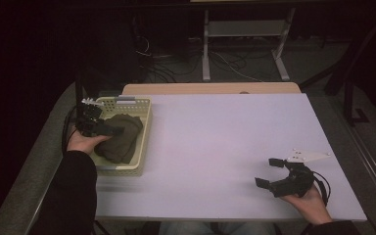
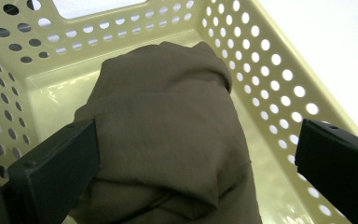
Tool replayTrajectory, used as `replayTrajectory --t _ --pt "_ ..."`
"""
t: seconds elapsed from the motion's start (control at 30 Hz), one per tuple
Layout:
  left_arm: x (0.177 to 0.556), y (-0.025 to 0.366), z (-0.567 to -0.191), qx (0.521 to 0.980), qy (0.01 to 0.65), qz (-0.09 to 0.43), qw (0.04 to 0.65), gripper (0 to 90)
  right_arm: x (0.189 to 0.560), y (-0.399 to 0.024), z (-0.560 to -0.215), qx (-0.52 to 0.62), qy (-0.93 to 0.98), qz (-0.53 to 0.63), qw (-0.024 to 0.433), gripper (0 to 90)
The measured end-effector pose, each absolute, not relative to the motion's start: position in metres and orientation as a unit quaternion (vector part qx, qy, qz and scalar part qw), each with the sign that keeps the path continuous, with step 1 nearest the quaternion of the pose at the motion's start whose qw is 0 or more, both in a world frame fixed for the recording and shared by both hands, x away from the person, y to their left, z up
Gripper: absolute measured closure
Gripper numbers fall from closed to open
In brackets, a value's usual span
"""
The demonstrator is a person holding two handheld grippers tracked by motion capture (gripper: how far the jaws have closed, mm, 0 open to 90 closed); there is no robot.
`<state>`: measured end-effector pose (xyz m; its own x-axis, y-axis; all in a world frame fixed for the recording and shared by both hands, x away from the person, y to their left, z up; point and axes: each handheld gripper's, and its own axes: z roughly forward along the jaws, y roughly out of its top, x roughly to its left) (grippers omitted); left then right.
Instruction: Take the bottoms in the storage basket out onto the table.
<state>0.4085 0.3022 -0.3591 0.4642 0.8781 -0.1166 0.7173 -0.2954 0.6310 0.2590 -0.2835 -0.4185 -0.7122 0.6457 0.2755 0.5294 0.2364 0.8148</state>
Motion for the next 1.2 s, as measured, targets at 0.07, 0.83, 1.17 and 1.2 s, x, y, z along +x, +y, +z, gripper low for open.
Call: replayTrajectory --t 0.07,0.83,1.17,1.2 --pt "0.411 0.301 -0.36 0.795 0.504 0.126 0.313 0.0 0.259 -0.283 -0.418 0.373 0.785 0.491 0.06 0.3" --pt "0.428 0.303 -0.375 0.806 0.518 0.11 0.263 0.0 0.259 -0.283 -0.419 0.372 0.786 0.489 0.061 0.3" --pt "0.432 0.301 -0.381 0.814 0.517 0.098 0.245 0.0 0.259 -0.283 -0.419 0.372 0.786 0.49 0.063 0.3" --pt "0.432 0.301 -0.381 0.813 0.518 0.099 0.245 0.0 0.259 -0.283 -0.419 0.372 0.786 0.49 0.063 0.3"
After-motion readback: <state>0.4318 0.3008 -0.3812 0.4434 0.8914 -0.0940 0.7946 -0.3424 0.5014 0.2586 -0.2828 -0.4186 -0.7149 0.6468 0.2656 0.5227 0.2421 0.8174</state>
